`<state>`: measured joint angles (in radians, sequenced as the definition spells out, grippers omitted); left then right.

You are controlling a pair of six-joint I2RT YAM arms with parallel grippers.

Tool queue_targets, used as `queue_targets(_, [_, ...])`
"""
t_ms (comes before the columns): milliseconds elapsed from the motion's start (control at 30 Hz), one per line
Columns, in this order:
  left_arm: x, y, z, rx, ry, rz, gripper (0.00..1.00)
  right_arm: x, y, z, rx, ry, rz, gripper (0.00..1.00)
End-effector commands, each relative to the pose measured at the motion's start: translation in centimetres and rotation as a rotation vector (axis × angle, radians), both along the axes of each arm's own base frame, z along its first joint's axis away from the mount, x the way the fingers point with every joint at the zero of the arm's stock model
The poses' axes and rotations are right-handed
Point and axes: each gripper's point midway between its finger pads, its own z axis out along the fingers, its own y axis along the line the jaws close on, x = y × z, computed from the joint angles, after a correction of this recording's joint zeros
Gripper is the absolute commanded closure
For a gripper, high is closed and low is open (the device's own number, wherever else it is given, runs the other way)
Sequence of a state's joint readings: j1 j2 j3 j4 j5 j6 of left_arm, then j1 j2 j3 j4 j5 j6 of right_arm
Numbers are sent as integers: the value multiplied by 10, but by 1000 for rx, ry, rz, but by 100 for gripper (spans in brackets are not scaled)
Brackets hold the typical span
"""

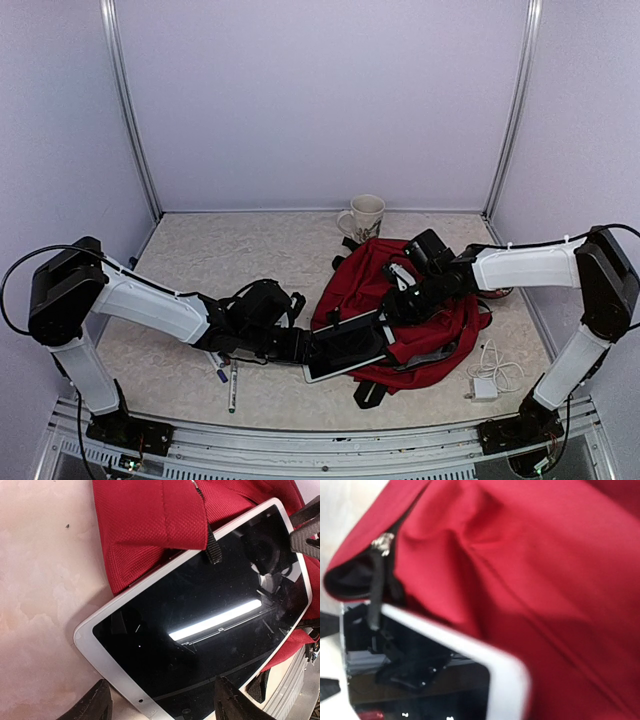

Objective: Pack the student bag
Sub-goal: Pick up the pen from the corner of the board.

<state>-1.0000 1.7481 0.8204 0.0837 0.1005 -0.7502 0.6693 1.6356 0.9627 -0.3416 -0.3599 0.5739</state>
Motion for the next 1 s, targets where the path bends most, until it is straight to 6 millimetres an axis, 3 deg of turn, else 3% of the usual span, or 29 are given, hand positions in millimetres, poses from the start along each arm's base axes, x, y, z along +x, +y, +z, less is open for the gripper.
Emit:
queue_targets(0, [-23, 27, -46, 139, 112, -21, 32, -12, 34, 19, 211, 14, 129, 72])
queue_targets(133, [-21, 25, -44, 133, 108, -20, 32, -24, 51, 42, 367, 27, 207, 82])
queue_targets(333, [-20, 25, -46, 135, 110, -20, 32, -43, 70, 70, 458, -9, 301, 83])
queue_targets(600, [-20, 26, -45, 134, 106, -17, 31, -53, 84, 50, 405, 37, 339, 84])
queue_targets(667, [-18, 27, -43, 134, 98, -12, 31, -56, 88, 47, 389, 43, 353, 89])
queue_targets(733, [-18, 27, -41, 131, 92, -11, 31, -55, 89, 47, 374, 44, 356, 100])
queue_targets(867, [-10, 30, -24, 123, 39, 1, 30, -53, 84, 59, 349, 2, 352, 100])
queue_targets(967, [2, 31, 3, 99, -40, 7, 27, -49, 72, 69, 309, -20, 324, 100])
